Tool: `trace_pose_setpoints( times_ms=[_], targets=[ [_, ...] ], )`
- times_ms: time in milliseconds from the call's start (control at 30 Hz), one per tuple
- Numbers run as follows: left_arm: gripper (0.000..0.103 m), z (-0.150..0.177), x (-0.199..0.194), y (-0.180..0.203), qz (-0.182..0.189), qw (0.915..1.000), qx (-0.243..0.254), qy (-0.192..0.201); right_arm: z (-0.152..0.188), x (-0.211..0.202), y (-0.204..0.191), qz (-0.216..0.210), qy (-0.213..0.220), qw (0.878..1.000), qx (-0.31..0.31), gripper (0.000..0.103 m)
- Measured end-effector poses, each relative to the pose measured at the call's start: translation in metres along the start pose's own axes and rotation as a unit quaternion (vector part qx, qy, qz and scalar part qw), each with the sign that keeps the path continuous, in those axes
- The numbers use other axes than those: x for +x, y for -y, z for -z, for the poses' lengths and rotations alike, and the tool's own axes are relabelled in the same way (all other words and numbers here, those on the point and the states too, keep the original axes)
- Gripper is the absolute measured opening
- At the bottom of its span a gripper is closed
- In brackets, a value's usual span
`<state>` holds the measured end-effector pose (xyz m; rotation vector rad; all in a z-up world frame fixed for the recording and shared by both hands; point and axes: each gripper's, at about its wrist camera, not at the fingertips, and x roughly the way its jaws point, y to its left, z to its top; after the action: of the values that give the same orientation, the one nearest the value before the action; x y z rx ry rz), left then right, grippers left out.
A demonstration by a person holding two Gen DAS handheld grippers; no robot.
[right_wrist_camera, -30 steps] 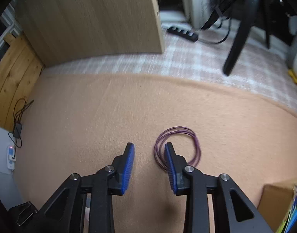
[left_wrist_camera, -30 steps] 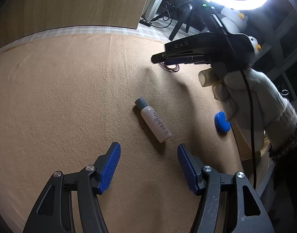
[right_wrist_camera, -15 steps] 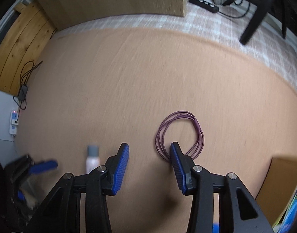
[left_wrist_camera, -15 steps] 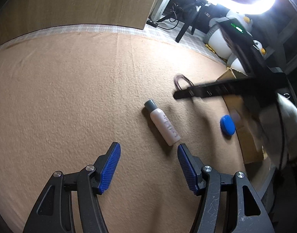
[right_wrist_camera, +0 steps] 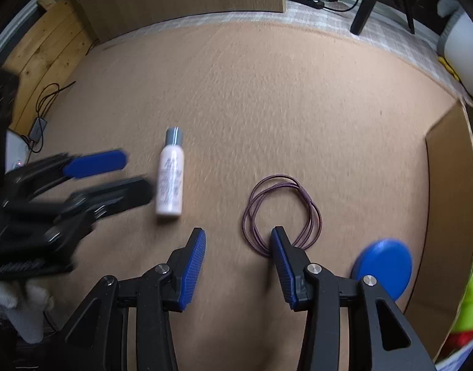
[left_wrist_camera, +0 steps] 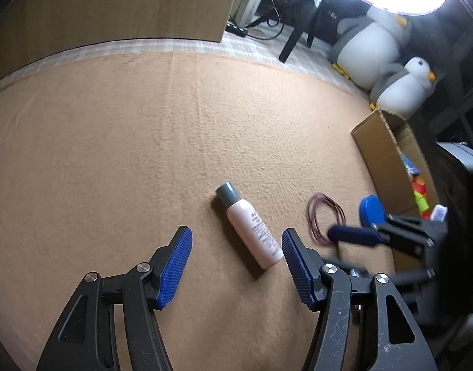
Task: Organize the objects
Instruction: 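Move the right tool over the purple cable while the left tool approaches the pink bottle, then close the left gripper on the pink bottle while the right gripper closes on the cable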
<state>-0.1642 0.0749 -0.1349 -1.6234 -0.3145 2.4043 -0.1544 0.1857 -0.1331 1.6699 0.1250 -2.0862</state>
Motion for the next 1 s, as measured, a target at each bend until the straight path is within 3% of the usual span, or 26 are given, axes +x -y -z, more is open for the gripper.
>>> trace_pose_setpoints(
  times_ms=[167, 333, 433, 500, 567, 767, 1000],
  targets=[
    [0.063, -0.004, 0.017, 0.014, -0.023, 0.9994, 0.019, -0.015, 0.019, -0.004, 0.0, -0.005, 0.007, 1.0, 0.011, 0.041],
    [0.056, -0.004, 0.022, 0.022, -0.056, 0.9974, 0.043, -0.012, 0.037, -0.009, -0.001, -0.007, 0.019, 1.0, 0.018, 0.041],
    [0.041, -0.003, 0.019, 0.018, -0.064, 0.9969, 0.045, -0.012, 0.044, -0.012, 0.0, -0.003, 0.023, 1.0, 0.019, 0.041],
    [0.025, -0.002, 0.017, 0.015, -0.071, 0.9962, 0.049, -0.012, 0.045, -0.009, -0.008, 0.004, 0.024, 1.0, 0.016, 0.041],
    [0.022, -0.001, 0.015, 0.01, -0.072, 0.9958, 0.054, -0.014, 0.051, -0.01, -0.01, 0.016, 0.023, 1.0, 0.009, 0.041],
    [0.022, 0.018, 0.005, 0.003, -0.071, 0.9949, 0.07, -0.015, 0.063, -0.009, -0.024, 0.062, 0.019, 0.997, -0.039, 0.04],
    [0.022, 0.06, -0.017, -0.007, -0.048, 0.9971, 0.057, -0.012, 0.069, -0.012, -0.021, 0.086, 0.029, 0.994, -0.057, 0.021]
  ],
)
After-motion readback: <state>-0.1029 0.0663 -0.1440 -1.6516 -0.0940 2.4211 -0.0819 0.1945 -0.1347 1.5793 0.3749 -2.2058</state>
